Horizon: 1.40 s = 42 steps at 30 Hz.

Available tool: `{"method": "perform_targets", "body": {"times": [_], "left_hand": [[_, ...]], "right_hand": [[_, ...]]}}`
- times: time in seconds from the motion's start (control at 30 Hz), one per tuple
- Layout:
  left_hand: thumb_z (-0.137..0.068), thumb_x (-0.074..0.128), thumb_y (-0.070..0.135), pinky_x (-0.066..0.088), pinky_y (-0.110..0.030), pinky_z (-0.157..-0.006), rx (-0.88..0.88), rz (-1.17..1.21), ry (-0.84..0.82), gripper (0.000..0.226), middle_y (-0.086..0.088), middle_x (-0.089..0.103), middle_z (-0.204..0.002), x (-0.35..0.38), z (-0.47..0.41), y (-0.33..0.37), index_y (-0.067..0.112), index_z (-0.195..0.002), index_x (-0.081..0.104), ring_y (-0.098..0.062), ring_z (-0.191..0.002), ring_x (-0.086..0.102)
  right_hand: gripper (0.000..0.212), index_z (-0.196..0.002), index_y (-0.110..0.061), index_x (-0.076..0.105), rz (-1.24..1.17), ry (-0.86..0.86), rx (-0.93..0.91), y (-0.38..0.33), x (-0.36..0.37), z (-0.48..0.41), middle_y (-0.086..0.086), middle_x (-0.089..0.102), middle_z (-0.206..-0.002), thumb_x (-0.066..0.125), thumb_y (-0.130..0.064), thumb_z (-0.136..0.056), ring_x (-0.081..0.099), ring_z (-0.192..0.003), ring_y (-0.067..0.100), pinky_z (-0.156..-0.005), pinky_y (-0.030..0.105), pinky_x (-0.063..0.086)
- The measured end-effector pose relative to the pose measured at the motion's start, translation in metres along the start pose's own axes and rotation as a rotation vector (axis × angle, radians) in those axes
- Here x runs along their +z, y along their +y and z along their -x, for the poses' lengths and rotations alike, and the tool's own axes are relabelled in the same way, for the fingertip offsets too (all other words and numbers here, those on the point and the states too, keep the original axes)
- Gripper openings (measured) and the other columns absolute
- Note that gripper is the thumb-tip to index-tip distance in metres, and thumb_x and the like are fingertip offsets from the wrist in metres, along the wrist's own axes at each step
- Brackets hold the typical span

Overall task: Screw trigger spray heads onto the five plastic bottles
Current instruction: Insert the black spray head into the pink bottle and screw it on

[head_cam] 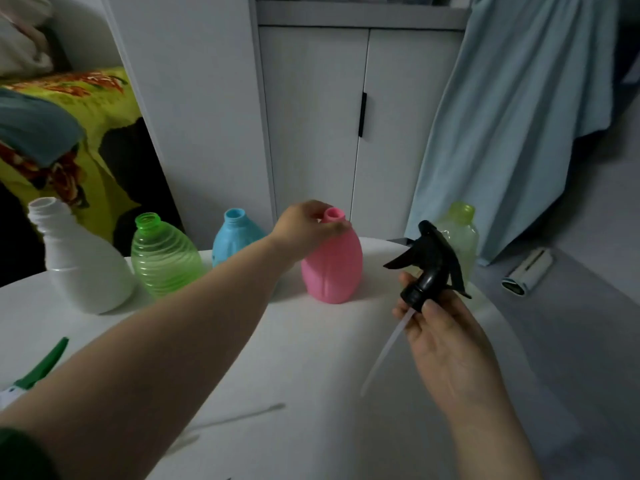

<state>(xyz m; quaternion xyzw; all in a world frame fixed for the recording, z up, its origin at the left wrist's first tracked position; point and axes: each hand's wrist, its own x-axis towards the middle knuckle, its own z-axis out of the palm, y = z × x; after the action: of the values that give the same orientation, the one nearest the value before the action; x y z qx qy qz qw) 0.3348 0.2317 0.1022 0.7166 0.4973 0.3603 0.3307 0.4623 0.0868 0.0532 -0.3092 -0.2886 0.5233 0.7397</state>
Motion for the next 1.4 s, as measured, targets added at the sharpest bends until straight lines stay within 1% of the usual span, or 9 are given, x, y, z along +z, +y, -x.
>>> {"method": "perform_targets", "body": {"times": [0.1,0.2,0.27,0.4,0.67,0.97,1.07,1.23,1.4], "left_hand": [[-0.078,0.064,0.021,0.034,0.001,-0.052,0.012,0.025,0.062,0.025,0.001,0.059,-0.09,0.0,0.003,-0.002,0.014,-0.101,0.064,-0.012,-0.085,0.052],[-0.077,0.066,0.023,0.038,-0.006,-0.054,0.056,0.021,0.068,0.018,0.004,0.059,-0.087,-0.005,0.016,-0.004,0.018,-0.094,0.065,-0.01,-0.085,0.053],[-0.075,0.067,0.025,0.037,-0.007,-0.056,0.077,0.028,0.041,0.007,0.011,0.06,-0.08,-0.013,0.03,-0.005,0.027,-0.08,0.062,0.0,-0.077,0.054],[-0.071,0.07,0.022,0.034,0.006,-0.056,0.121,0.007,0.019,0.022,0.023,0.056,-0.069,-0.031,0.063,-0.009,0.035,-0.062,0.054,0.024,-0.06,0.049],[-0.068,0.073,0.018,0.039,0.003,-0.062,0.079,0.139,0.071,0.025,0.02,0.061,-0.073,-0.049,0.109,-0.03,0.038,-0.066,0.059,0.015,-0.066,0.055],[-0.062,0.078,0.014,0.039,-0.001,-0.072,0.076,0.133,0.009,0.056,0.014,0.058,-0.095,-0.042,0.124,-0.047,0.022,-0.112,0.055,-0.004,-0.091,0.054],[-0.062,0.078,0.013,0.039,-0.011,-0.079,0.067,0.157,0.005,0.055,0.007,0.06,-0.099,-0.041,0.124,-0.047,0.023,-0.111,0.054,-0.011,-0.097,0.055],[-0.061,0.078,0.014,0.037,0.004,-0.072,0.069,0.164,0.012,0.053,0.015,0.058,-0.093,-0.04,0.125,-0.051,0.035,-0.101,0.05,-0.008,-0.093,0.055],[-0.062,0.078,0.013,0.04,0.0,-0.076,0.078,0.201,0.014,0.054,0.012,0.06,-0.097,-0.038,0.124,-0.055,0.042,-0.096,0.048,-0.008,-0.094,0.056]], "right_hand": [[0.027,-0.07,-0.017,0.072,0.021,-0.01,-0.022,0.001,-0.002,0.0,-0.002,0.074,-0.077,0.047,-0.008,-0.064,0.064,-0.062,0.008,-0.065,0.017,0.053],[0.027,-0.072,-0.017,0.071,0.012,-0.011,-0.037,-0.002,-0.003,-0.001,-0.003,0.073,-0.078,0.046,-0.008,-0.065,0.064,-0.063,0.01,-0.067,0.019,0.054],[0.03,-0.074,-0.019,0.072,0.027,-0.035,-0.049,-0.004,-0.003,0.0,-0.005,0.073,-0.082,0.045,-0.009,-0.067,0.064,-0.066,0.008,-0.069,0.019,0.054],[0.03,-0.074,-0.023,0.072,0.074,-0.066,-0.061,-0.002,0.004,0.005,-0.008,0.074,-0.084,0.045,-0.01,-0.068,0.063,-0.071,0.003,-0.069,0.017,0.052],[0.029,-0.079,-0.025,0.072,0.105,-0.013,-0.112,-0.015,0.013,0.006,-0.01,0.074,-0.08,0.049,-0.013,-0.067,0.063,-0.081,-0.002,-0.069,0.012,0.048],[0.02,-0.088,-0.018,0.061,-0.009,-0.127,-0.402,-0.05,0.078,0.0,-0.009,0.072,-0.08,0.047,-0.006,-0.081,0.061,-0.073,0.005,-0.07,0.016,0.049],[0.016,-0.088,-0.017,0.059,0.051,-0.144,-0.418,-0.045,0.097,-0.007,-0.009,0.072,-0.078,0.051,-0.006,-0.079,0.062,-0.072,0.006,-0.069,0.018,0.05],[0.018,-0.086,-0.019,0.058,0.312,-0.132,-0.388,-0.024,0.106,-0.017,-0.013,0.07,-0.07,0.061,-0.006,-0.073,0.062,-0.072,0.006,-0.066,0.018,0.05],[0.029,-0.081,-0.023,0.058,0.504,-0.176,-0.298,0.013,0.096,-0.018,-0.017,0.07,-0.068,0.062,0.005,-0.073,0.063,-0.069,-0.005,-0.065,0.009,0.049]]}}
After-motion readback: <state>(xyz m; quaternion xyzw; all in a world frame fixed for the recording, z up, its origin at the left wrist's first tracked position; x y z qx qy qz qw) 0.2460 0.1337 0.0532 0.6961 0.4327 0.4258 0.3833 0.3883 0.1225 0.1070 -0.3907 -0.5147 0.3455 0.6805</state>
